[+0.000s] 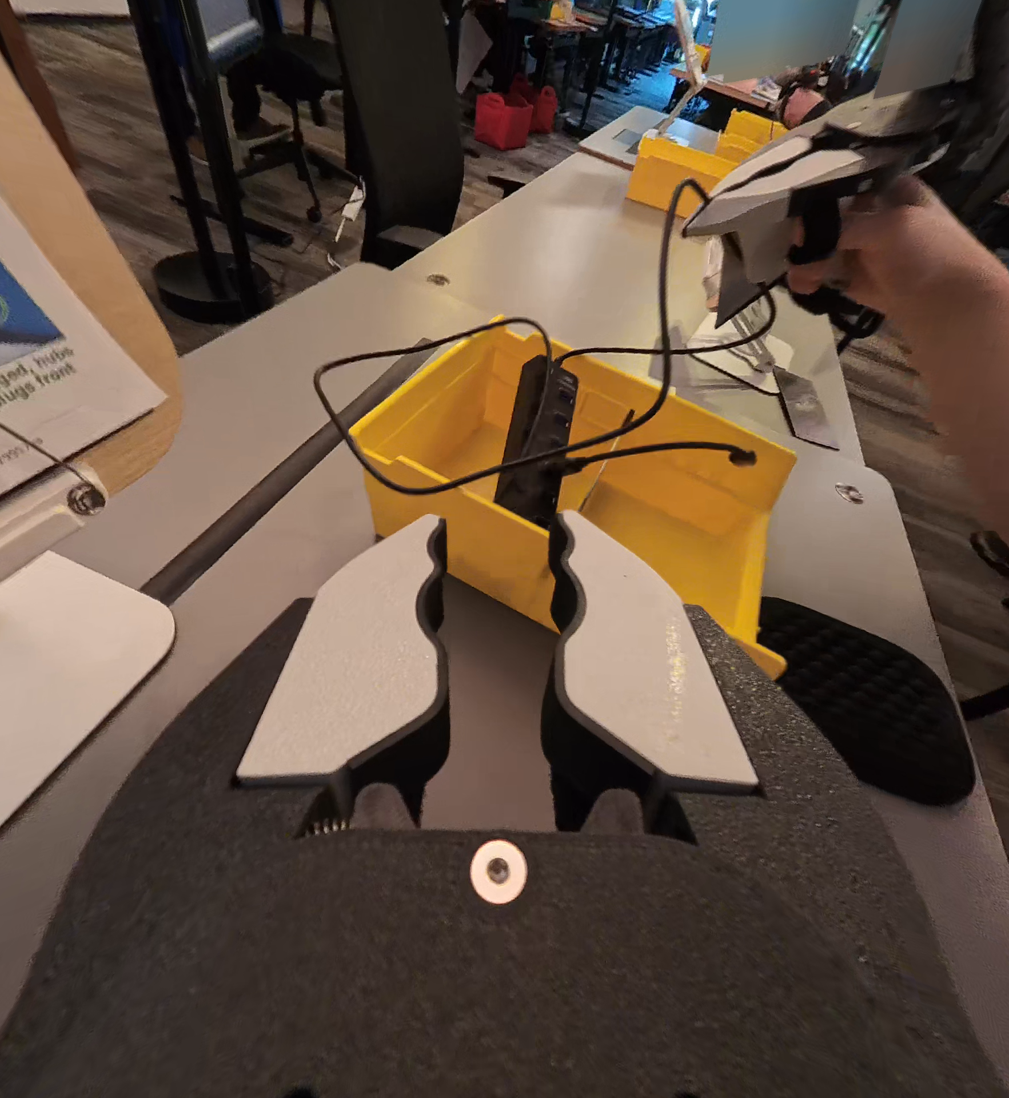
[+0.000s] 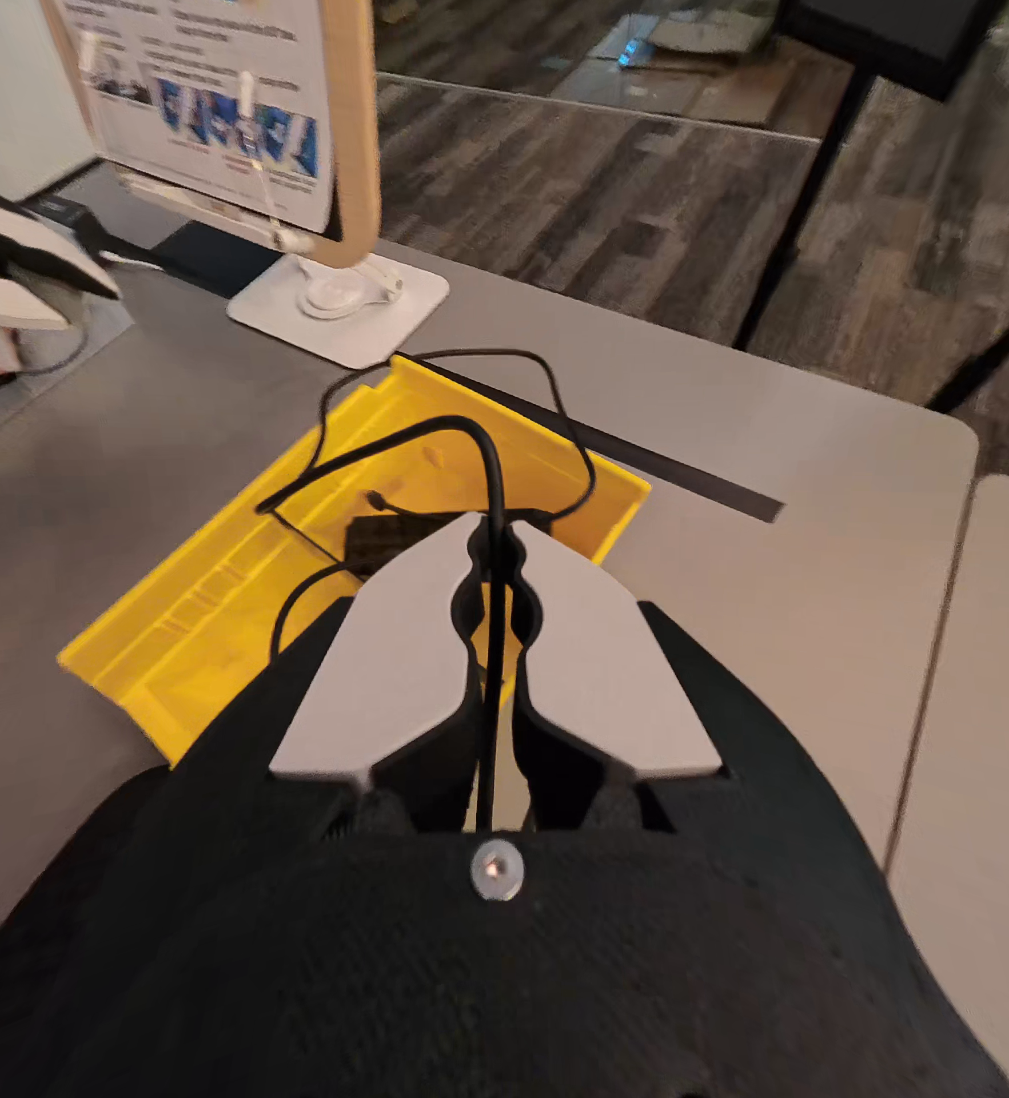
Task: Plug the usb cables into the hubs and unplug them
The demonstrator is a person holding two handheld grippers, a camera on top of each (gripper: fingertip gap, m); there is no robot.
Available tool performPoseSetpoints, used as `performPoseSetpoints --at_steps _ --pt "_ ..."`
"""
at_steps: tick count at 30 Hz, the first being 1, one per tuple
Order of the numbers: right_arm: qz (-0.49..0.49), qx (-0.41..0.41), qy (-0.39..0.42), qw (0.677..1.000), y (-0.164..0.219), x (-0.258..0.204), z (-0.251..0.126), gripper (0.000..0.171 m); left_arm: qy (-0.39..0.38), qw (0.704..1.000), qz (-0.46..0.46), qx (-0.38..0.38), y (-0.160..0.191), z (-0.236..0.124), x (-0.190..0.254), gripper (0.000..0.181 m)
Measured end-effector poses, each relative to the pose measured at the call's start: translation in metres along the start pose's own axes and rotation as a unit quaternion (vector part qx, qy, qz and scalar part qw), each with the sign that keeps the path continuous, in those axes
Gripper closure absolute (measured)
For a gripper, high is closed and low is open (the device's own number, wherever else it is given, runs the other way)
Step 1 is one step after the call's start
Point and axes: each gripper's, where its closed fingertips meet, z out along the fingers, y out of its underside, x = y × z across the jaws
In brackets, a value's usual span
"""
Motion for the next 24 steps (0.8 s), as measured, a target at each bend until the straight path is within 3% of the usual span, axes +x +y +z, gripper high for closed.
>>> performPoseSetpoints --at_steps 4,7,10,13,17,19,24 --pt "-0.02 0.003 0.006 1.0 0.005 0.001 -0.007 0.167 -0.013 0.999 -0.05 0.015 0.014 0.02 -0.036 0.144" --pt "-0.018 0.017 0.002 1.0 0.008 -0.001 -0.008 0.167 0.04 0.988 -0.138 0.058 0.006 0.043 -0.054 0.143" --pt "-0.033 0.003 -0.011 0.999 0.02 -0.005 -0.004 0.167 0.076 0.975 -0.207 0.039 0.008 0.074 -0.066 0.143" --pt "-0.061 -0.034 0.013 0.998 0.038 0.003 -0.004 0.167 0.043 0.983 -0.175 -0.037 0.026 0.1 -0.067 0.142" --pt "-0.07 -0.031 0.011 0.997 0.045 0.005 -0.009 0.167 -0.004 0.987 -0.149 -0.058 0.035 0.115 -0.07 0.144" --pt "-0.076 -0.027 0.008 0.997 0.048 0.005 -0.011 0.167 -0.001 0.983 -0.164 -0.084 0.045 0.12 -0.067 0.144" --pt "-0.095 -0.034 0.008 0.995 0.056 0.004 -0.011 0.167 0.042 0.974 -0.214 -0.058 0.04 0.126 -0.06 0.152"
